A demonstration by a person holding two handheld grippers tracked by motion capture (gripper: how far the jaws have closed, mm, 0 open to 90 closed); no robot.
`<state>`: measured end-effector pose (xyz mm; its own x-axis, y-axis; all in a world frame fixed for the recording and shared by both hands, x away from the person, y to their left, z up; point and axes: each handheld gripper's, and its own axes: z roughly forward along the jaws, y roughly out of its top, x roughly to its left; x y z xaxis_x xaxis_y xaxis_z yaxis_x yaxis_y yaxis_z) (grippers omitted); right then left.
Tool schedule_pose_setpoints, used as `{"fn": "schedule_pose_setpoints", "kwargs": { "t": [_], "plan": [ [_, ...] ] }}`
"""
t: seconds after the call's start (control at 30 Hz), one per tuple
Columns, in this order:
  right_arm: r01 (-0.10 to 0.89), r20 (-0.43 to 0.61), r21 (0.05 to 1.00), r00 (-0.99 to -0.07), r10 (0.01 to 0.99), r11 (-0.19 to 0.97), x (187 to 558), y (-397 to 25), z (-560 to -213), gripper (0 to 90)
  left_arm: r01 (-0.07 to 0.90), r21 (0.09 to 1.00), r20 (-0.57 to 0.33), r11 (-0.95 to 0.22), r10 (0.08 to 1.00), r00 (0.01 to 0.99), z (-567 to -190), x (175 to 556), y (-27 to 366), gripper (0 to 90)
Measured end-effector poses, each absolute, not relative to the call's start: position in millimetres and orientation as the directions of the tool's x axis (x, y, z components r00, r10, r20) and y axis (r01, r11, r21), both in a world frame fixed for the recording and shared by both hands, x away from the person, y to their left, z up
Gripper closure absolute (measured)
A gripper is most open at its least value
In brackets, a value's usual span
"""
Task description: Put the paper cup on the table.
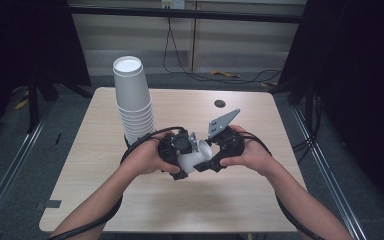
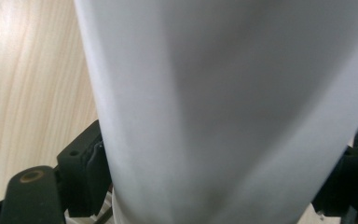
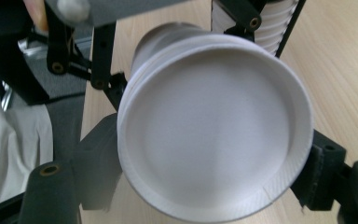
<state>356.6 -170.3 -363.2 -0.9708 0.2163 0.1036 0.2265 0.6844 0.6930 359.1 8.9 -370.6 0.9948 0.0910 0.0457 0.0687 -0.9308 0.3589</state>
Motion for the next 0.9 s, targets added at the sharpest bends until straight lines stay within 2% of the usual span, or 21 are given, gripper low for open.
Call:
{"fn": "schedule_pose_setpoints", "kwargs": {
  "t": [0.33, 0.9],
  "plan": [
    [0.212, 0.097, 0.643, -0.976, 0.196, 0.736, 357.8, -161.9, -358.2, 20.1, 0.064, 0.347, 0.046, -0.936, 0.085, 0.995, -373.0, 358.9, 9.9, 16.8],
    [0.226, 0.122, 0.637, -0.974, 0.193, 0.737, 357.5, -160.9, -354.2, 15.5, 0.048, 0.334, 0.042, -0.941, 0.066, 0.997, -377.3, 357.4, 3.4, 16.7]
  ]
}}
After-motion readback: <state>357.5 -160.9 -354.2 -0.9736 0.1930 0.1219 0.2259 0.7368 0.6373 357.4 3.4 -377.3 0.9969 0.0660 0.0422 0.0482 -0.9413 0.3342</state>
